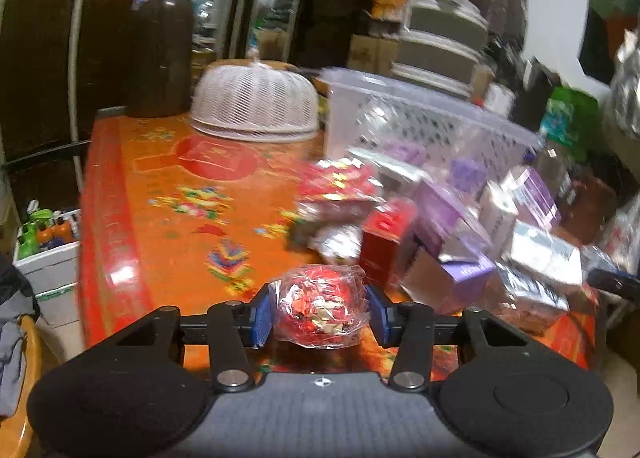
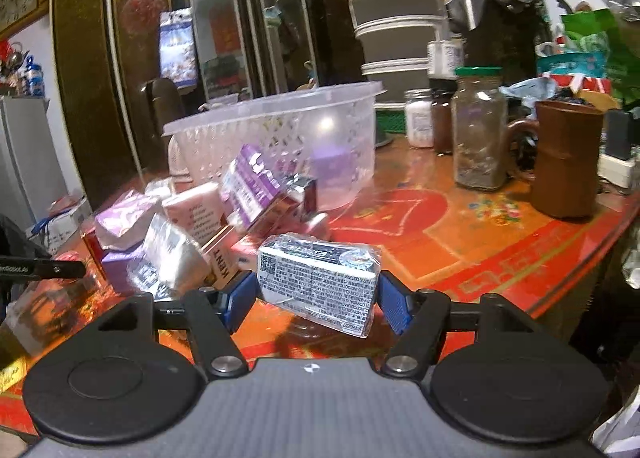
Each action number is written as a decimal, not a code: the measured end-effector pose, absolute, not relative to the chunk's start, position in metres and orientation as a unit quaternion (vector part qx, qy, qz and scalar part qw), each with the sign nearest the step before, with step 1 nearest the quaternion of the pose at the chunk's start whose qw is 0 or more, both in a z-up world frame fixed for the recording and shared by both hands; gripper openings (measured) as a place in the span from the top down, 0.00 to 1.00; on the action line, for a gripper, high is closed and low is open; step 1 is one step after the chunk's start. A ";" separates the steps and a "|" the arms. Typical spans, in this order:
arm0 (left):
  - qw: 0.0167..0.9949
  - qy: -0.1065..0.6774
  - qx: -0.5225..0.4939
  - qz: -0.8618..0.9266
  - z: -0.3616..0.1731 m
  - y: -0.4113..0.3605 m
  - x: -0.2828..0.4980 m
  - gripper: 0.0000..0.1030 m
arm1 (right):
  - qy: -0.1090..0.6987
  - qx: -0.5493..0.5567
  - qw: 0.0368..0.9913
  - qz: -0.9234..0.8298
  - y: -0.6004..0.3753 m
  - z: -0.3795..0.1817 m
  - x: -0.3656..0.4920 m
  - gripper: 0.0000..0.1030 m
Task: Organize objects
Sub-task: 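Grasp the red candy bag with the left gripper while the right grasps a silver-wrapped box, then move both held items over the basket and open both grippers, then grasp a purple box with the left gripper while the right grasps a tall purple box, then carry both purple boxes over the basket and open both grippers, then grasp the red box with the left gripper while the right grasps a silver foil pouch, then carry both items over the basket and open both grippers, then grasp a foil-wrapped item with the left gripper while the right grasps a black-white packet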
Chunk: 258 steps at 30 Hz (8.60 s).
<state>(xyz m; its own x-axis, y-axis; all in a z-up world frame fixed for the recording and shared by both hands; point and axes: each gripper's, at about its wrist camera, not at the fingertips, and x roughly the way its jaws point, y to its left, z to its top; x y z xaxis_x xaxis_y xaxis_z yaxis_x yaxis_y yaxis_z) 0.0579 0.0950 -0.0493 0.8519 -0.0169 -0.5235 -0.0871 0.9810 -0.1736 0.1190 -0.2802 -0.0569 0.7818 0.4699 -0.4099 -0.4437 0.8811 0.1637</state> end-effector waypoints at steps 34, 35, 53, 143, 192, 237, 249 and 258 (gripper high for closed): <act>0.967 0.218 -0.113 -0.068 0.066 0.059 0.237 0.17 | 0.212 -0.056 0.941 0.258 -0.195 0.068 0.254 0.05; 0.969 0.209 -0.110 -0.068 0.064 0.060 0.223 0.16 | 0.206 -0.048 0.941 0.263 -0.201 0.065 0.242 0.00; 0.976 0.218 0.014 -0.026 -0.022 0.012 0.101 0.38 | 0.182 -0.021 0.940 0.288 -0.225 -0.028 0.158 0.24; 0.972 0.207 -0.114 -0.006 -0.026 0.080 0.092 0.30 | 0.220 0.059 0.914 0.336 -0.233 -0.040 0.115 0.03; 0.977 0.095 -0.150 -0.116 0.106 0.073 0.153 0.73 | 0.137 0.013 0.940 0.312 -0.219 0.078 0.202 0.58; 0.964 0.233 -0.129 -0.022 -0.048 0.089 0.126 0.20 | 0.255 0.026 0.926 0.277 -0.212 -0.046 0.210 0.15; 0.945 0.296 -0.136 -0.037 -0.059 0.091 0.147 0.20 | 0.273 0.001 0.913 0.303 -0.204 -0.057 0.218 0.46; 0.943 0.299 -0.136 -0.046 -0.059 0.091 0.149 0.23 | 0.238 0.026 0.923 0.300 -0.221 -0.045 0.189 0.46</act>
<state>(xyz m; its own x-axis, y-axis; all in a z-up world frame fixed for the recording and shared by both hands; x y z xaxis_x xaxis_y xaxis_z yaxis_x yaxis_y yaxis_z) 0.1488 0.0905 -0.0591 0.8167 -0.1680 -0.5520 0.0050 0.9587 -0.2843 0.1885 -0.2211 -0.0449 0.7067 0.5659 -0.4246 -0.5416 0.8189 0.1900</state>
